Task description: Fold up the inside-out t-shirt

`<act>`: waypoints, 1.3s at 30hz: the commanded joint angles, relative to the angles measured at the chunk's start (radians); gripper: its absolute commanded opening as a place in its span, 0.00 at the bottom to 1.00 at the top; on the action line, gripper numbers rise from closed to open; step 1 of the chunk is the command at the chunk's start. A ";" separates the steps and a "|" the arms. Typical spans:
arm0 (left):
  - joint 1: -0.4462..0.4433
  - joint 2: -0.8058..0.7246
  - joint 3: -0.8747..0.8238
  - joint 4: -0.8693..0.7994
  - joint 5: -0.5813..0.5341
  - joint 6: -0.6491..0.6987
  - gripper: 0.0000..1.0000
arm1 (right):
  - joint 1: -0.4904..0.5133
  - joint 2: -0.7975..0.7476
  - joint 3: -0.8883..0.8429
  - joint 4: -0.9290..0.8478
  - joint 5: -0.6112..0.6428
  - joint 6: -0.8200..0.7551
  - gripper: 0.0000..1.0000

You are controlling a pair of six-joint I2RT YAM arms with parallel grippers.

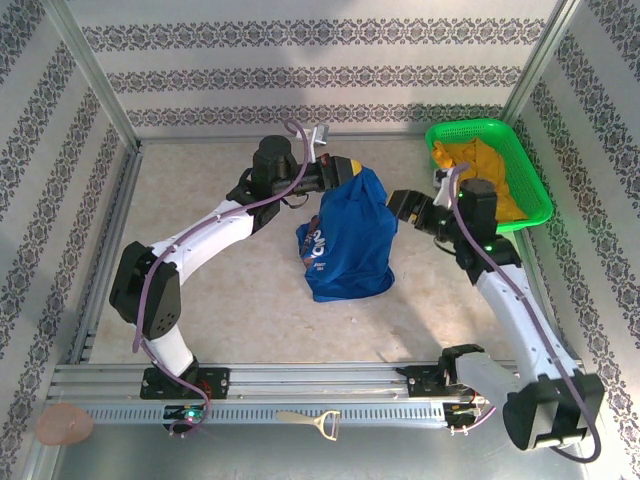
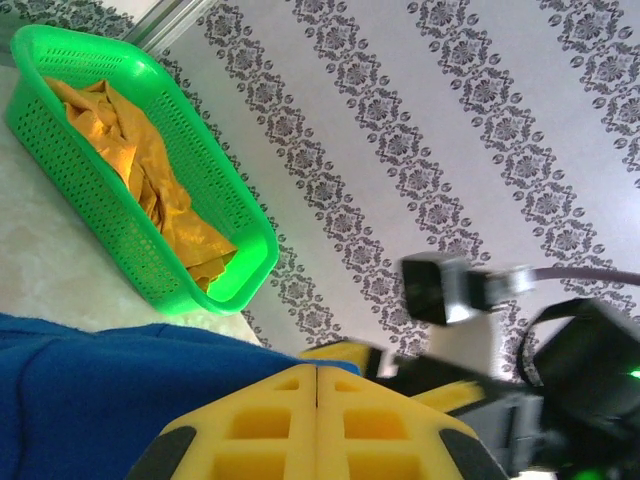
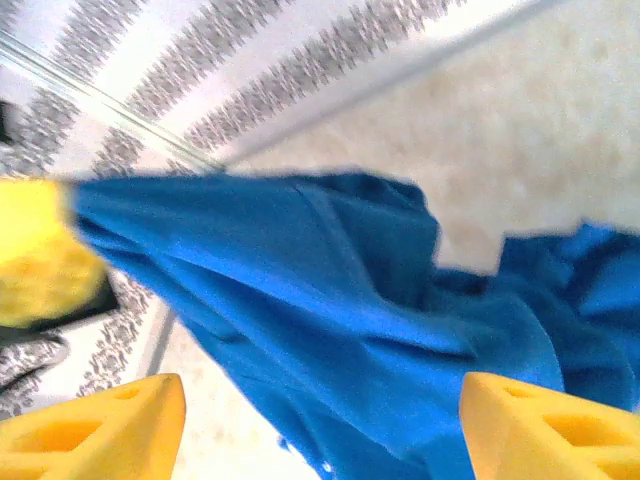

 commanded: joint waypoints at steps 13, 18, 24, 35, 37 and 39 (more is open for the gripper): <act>0.008 -0.046 0.036 0.063 0.029 -0.059 0.00 | 0.164 0.282 0.192 -0.013 0.116 -0.171 0.59; 0.014 -0.059 0.030 -0.029 0.011 -0.031 0.00 | 0.130 0.296 0.237 0.000 0.040 -0.135 0.00; 0.050 -0.104 -0.004 -0.222 -0.163 0.050 0.02 | 0.078 0.196 0.207 0.113 -0.207 -0.030 0.00; -0.007 -0.220 -0.031 -0.528 -0.432 0.288 0.54 | 0.053 0.155 0.141 0.222 -0.335 0.042 0.00; -0.038 -0.232 -0.039 -0.548 -0.489 0.330 0.54 | 0.053 0.151 0.131 0.221 -0.332 0.043 0.00; -0.059 -0.229 -0.048 -0.546 -0.484 0.371 0.49 | 0.049 0.146 0.121 0.217 -0.329 0.042 0.00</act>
